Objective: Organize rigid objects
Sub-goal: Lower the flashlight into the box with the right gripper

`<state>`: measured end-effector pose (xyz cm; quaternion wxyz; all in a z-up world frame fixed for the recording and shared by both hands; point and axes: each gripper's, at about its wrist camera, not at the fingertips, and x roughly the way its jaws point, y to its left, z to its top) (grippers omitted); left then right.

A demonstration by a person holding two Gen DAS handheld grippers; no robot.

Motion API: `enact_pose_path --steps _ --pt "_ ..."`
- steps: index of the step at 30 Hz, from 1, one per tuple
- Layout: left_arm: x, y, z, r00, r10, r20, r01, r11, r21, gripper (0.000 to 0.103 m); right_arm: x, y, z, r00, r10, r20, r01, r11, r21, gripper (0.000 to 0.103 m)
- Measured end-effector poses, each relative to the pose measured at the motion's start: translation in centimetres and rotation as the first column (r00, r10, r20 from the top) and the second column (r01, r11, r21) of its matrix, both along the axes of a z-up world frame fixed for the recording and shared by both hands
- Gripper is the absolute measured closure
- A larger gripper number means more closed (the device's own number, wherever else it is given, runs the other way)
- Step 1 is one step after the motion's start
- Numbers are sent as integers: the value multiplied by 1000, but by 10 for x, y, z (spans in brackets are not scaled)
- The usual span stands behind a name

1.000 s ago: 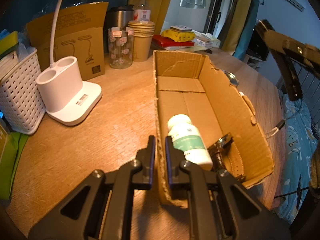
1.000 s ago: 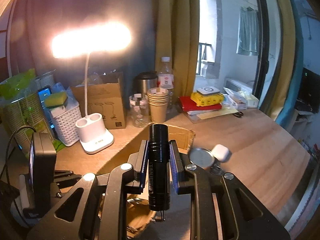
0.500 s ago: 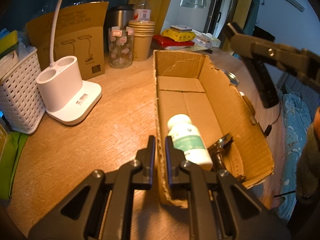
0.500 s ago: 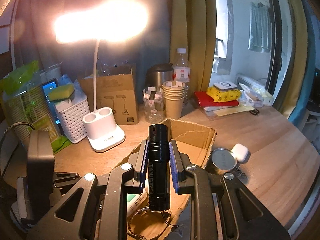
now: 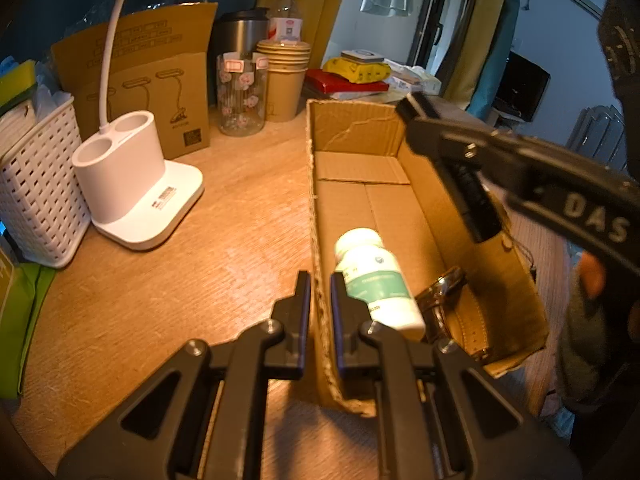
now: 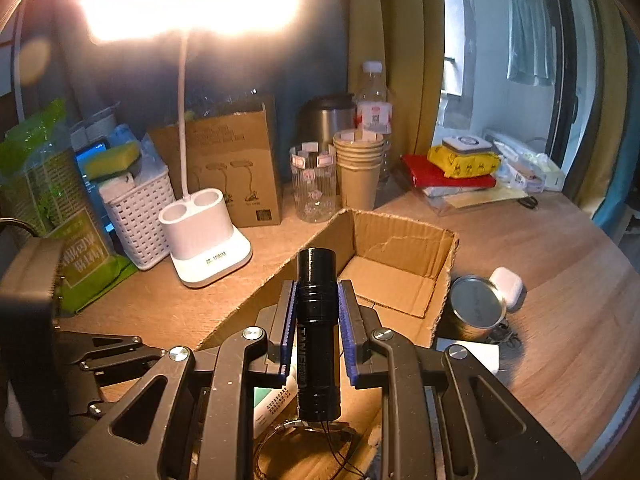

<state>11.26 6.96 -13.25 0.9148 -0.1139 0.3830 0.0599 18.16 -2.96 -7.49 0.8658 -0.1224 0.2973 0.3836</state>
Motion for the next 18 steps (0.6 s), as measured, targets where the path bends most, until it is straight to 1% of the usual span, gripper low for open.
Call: enact_pose_path --steps 11,18 --pt "0 0 0 1000 -2 -1 2 1000 1 93 11 9 -25 997 -44 -66 38 995 -89 81" --pt "0 0 -3 1000 -1 -6 1 1000 -1 93 8 14 -27 996 -51 -68 40 988 -149 81"
